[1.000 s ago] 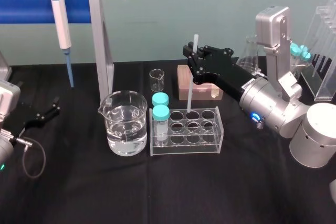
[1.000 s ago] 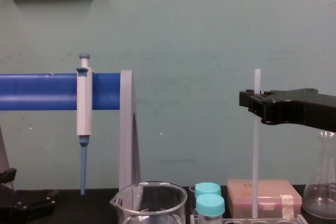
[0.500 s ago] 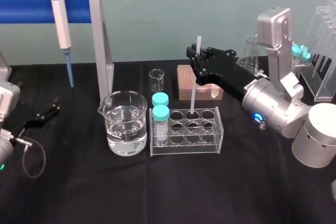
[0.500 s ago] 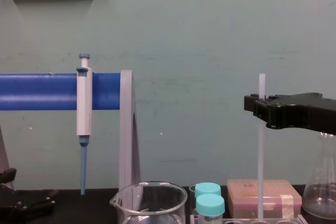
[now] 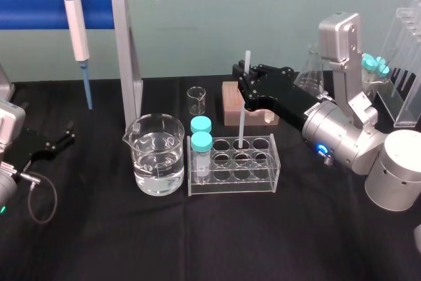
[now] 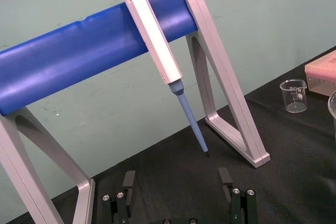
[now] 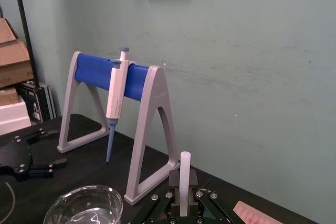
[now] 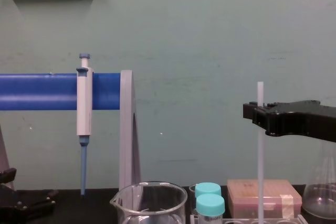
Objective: Pick up the stirring rod with one hand, then place it down.
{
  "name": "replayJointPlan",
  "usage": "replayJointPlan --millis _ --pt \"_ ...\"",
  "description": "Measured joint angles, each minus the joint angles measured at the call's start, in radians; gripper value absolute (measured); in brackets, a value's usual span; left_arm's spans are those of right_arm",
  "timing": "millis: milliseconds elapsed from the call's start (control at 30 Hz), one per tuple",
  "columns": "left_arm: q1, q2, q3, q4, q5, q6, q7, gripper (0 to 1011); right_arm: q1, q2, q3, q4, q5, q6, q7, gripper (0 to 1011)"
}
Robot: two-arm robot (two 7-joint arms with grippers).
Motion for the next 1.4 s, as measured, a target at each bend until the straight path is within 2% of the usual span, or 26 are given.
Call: replayJointPlan --millis 533,1033,1400 --pt "0.0 0.0 0.0 0.0 0.0 0.0 0.0 1000 -0.003 0.002 -0.007 0.026 -0.009 0.0 -0.002 82" --pt "0.0 0.0 0.0 0.0 0.0 0.0 0.0 1000 0.022 -0.005 -0.024 0.084 -0.034 -0.01 0.011 82" --pt "0.0 0.0 0.0 0.0 0.0 0.0 0.0 1000 0.03 -0.01 -0.028 0.1 -0.041 0.001 0.016 82"
